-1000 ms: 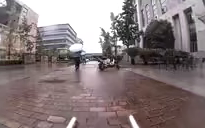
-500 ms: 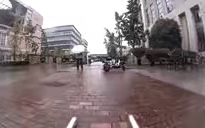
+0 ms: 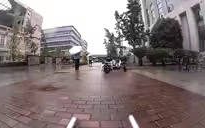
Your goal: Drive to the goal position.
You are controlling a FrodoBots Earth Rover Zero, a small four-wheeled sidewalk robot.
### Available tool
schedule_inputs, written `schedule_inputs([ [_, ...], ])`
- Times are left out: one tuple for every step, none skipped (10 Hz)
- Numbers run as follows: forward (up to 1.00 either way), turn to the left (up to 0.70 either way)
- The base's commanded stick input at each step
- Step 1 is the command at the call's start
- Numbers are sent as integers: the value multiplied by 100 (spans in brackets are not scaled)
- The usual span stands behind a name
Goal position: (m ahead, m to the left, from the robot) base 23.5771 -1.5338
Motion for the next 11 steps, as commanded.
schedule_inputs([
  [70,14],
  [70,14],
  [70,14],
  [70,14],
  [70,14],
  [70,14],
  [70,14],
  [70,4],
  [70,0],
  [70,0],
  [70,0],
])
